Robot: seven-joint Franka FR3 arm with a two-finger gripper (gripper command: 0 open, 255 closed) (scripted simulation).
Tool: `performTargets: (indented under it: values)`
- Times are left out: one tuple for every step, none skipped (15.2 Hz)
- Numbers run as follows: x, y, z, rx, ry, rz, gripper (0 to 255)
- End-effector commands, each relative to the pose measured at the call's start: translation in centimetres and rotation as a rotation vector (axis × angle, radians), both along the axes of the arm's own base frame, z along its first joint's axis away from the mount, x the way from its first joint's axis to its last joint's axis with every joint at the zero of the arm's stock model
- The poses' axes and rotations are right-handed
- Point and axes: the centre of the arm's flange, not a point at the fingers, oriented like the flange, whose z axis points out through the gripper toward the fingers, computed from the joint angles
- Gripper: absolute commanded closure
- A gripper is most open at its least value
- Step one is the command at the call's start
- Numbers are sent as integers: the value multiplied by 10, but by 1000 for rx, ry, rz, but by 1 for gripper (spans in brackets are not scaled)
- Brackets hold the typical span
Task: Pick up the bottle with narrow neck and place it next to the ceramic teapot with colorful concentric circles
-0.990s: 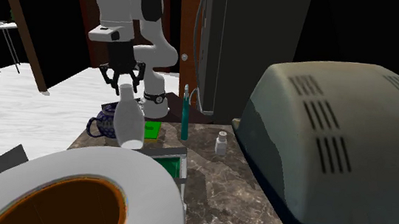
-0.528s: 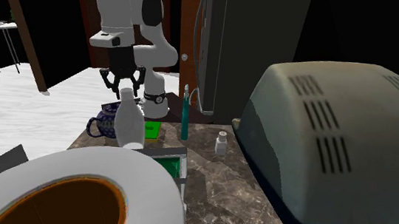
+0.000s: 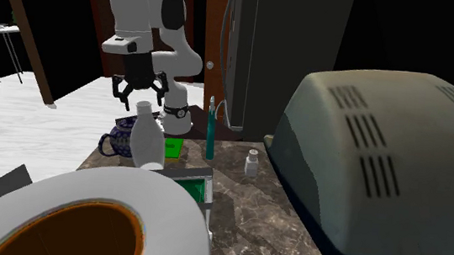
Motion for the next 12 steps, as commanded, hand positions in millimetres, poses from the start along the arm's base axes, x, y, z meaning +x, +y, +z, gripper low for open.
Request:
performTargets:
  values:
    - [0,0,13,0,0,0,0]
    - [0,-1,26,0,0,0,0]
    - [-1,-1,40,0,0,0,0]
    - [-1,-1,50,0,0,0,0]
    - [-1,-1,50,0,0,0,0]
    - [-1,-1,50,0,0,0,0]
    - [-1,-1,50,0,0,0,0]
    - [-1,-1,50,0,0,0,0]
    - [-1,-1,50,0,0,0,0]
    - [-1,-1,50,0,0,0,0]
    - [-1,-1,50,0,0,0,0]
    - [-1,-1,50,0,0,0,0]
